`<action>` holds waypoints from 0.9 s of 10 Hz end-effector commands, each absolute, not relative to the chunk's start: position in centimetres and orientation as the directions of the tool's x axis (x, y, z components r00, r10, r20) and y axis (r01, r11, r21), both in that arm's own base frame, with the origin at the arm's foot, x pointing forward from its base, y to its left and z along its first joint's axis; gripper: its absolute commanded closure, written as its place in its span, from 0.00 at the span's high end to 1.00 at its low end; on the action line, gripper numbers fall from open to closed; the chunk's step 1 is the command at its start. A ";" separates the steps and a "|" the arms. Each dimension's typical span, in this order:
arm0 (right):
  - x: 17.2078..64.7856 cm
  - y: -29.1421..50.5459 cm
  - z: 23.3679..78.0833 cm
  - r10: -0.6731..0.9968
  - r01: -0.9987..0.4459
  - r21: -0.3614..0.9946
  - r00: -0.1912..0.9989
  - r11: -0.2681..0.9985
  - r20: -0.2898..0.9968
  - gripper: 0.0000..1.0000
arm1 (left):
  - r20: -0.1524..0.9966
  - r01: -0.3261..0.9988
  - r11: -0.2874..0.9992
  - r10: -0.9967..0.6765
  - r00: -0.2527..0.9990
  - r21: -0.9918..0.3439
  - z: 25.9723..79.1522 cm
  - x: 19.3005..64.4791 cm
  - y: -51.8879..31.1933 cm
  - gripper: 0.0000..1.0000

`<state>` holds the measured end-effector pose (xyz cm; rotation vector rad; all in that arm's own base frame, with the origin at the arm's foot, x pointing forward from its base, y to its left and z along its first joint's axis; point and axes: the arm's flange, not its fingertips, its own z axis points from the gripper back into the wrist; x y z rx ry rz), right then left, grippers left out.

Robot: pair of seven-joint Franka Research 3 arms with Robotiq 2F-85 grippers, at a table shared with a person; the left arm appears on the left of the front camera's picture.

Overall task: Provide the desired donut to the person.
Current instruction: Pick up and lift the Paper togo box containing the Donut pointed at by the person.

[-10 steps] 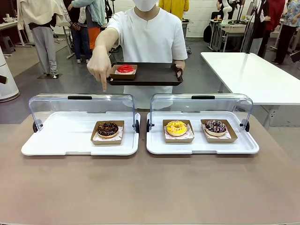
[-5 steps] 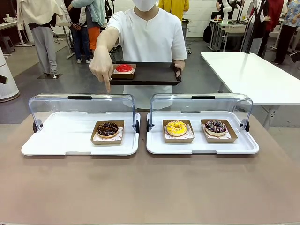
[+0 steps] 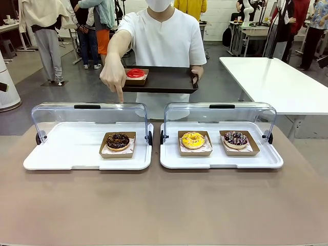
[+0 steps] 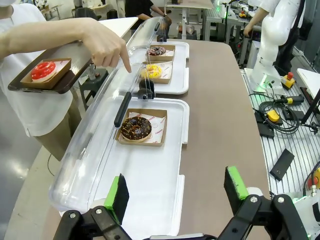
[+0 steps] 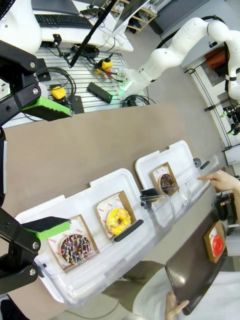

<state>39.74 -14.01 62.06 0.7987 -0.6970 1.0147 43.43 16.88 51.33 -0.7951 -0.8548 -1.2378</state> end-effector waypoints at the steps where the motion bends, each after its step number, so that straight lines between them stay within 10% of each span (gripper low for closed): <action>1: 39.7 -13.9 62.1 0.453 -0.922 0.246 0.363 0.298 0.814 1.00 | 0.891 0.986 0.161 -0.439 0.116 -0.049 51.3 43.3 16.8 1.00; 6: 39.7 -13.9 62.1 0.453 -0.922 0.246 0.363 0.298 0.814 1.00 | 0.827 0.992 0.121 -0.553 0.098 -0.036 53.5 44.2 14.1 1.00; 9: 39.7 -13.9 62.1 0.453 -0.922 0.246 0.363 0.298 0.814 1.00 | 0.345 0.999 -0.036 -0.938 -0.039 0.017 53.6 44.2 4.1 1.00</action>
